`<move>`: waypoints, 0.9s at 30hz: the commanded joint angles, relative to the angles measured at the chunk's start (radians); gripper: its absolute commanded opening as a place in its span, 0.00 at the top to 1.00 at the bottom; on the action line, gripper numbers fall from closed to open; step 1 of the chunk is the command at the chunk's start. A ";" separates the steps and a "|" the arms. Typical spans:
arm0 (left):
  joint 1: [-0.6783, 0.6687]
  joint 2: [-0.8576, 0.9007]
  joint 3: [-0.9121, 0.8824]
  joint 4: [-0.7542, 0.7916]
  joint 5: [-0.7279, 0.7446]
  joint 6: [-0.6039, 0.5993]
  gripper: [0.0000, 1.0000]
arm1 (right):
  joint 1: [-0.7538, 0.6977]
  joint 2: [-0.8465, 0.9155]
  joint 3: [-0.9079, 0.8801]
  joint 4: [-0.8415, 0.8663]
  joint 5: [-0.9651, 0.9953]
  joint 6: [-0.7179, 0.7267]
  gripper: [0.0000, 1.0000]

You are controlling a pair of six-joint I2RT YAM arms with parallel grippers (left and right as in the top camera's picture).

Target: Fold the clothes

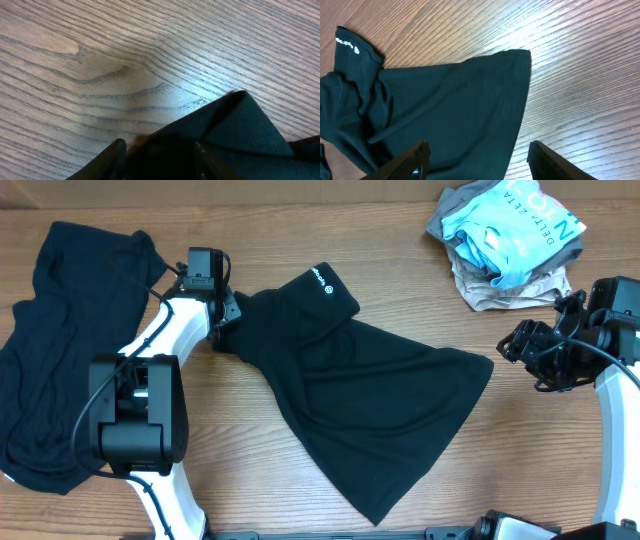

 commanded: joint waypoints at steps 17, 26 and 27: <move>-0.010 0.066 -0.001 0.074 -0.012 -0.054 0.88 | 0.003 -0.012 0.015 0.019 0.006 0.000 0.32; -0.009 -0.105 0.004 0.045 -0.052 0.043 0.96 | 0.003 -0.014 0.016 0.010 -0.067 0.000 0.33; -0.009 -0.142 0.004 0.036 -0.053 0.064 0.96 | 0.003 -0.017 0.016 0.006 -0.081 0.000 0.33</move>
